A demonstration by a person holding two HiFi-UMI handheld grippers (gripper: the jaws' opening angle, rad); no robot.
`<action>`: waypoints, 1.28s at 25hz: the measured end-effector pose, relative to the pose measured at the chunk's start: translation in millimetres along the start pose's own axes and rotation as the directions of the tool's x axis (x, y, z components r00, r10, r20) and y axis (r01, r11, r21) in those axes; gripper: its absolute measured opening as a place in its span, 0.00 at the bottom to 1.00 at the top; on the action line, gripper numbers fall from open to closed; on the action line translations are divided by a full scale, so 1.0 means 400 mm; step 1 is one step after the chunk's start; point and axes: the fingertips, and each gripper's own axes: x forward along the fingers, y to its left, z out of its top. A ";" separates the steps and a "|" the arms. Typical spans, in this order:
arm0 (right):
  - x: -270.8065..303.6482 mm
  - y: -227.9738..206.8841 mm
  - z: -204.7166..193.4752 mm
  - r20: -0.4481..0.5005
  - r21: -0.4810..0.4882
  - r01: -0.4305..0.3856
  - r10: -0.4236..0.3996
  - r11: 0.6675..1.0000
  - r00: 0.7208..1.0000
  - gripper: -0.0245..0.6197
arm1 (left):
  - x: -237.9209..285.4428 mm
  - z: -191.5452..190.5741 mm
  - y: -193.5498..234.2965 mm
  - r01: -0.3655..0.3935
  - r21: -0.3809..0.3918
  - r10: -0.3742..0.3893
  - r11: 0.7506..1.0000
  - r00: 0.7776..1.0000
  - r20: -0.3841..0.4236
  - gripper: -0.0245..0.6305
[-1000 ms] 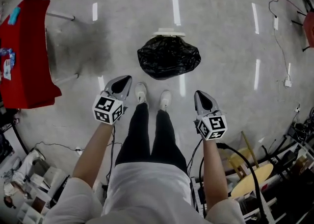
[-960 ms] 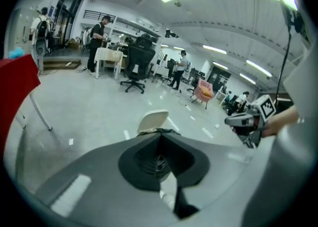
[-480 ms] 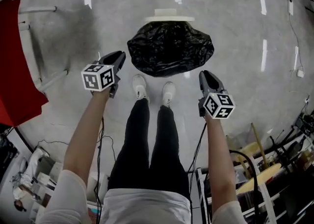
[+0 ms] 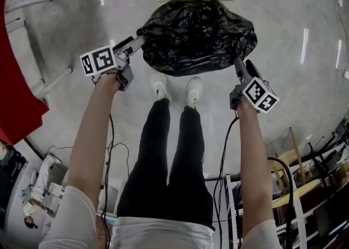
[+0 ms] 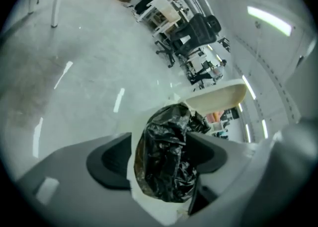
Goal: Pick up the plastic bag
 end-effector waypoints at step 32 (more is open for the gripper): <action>-0.243 0.293 0.159 -0.044 -0.212 -0.251 0.247 0.945 0.968 0.04 | -0.207 0.006 -0.332 -0.119 0.231 0.086 0.966 0.985 0.146 0.05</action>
